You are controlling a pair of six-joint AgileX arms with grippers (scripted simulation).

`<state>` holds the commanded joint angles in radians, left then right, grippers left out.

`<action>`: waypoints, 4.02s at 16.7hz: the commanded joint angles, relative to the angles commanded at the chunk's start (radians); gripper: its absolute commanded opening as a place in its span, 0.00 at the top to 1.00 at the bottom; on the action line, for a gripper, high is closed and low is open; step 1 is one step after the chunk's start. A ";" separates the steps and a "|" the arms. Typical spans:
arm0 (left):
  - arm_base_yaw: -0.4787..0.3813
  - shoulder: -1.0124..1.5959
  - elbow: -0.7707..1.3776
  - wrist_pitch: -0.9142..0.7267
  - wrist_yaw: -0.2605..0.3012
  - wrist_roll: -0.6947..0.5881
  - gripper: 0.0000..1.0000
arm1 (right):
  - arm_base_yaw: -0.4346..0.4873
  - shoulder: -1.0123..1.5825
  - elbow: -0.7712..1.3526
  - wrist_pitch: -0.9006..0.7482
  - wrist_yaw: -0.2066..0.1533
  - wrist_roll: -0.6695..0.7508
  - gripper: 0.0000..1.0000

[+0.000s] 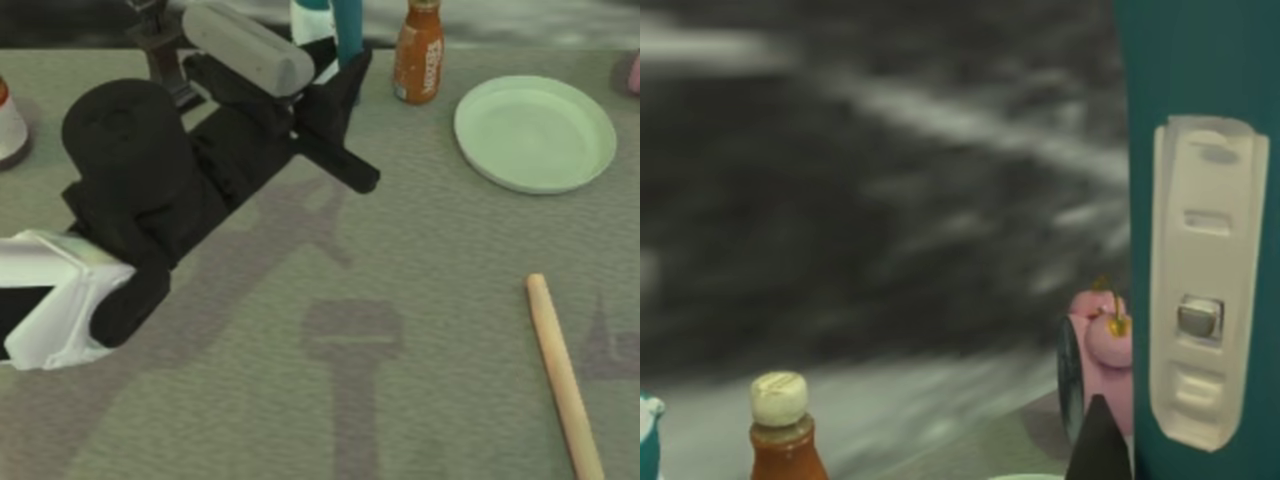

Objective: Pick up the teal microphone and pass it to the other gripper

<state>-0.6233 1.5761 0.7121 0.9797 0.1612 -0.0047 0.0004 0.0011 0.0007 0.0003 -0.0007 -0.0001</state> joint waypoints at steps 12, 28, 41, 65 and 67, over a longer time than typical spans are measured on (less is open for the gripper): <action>0.000 0.000 0.000 0.000 0.000 0.000 1.00 | 0.209 0.686 0.405 0.234 -0.310 -0.029 0.00; 0.000 0.000 0.000 0.000 0.000 0.000 1.00 | 0.399 1.285 0.788 0.466 -0.593 -0.067 0.00; 0.000 0.000 0.000 0.000 0.000 0.000 1.00 | 0.564 1.636 1.086 0.522 -0.431 -0.062 0.00; 0.000 0.000 0.000 0.000 0.000 0.000 1.00 | 0.564 1.636 1.086 0.522 -0.431 -0.062 1.00; 0.000 0.000 0.000 0.000 0.000 0.000 0.85 | 0.564 1.636 1.086 0.522 -0.431 -0.062 1.00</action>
<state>-0.6233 1.5761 0.7121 0.9797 0.1612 -0.0047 0.5640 1.6368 1.0871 0.5221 -0.4315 -0.0619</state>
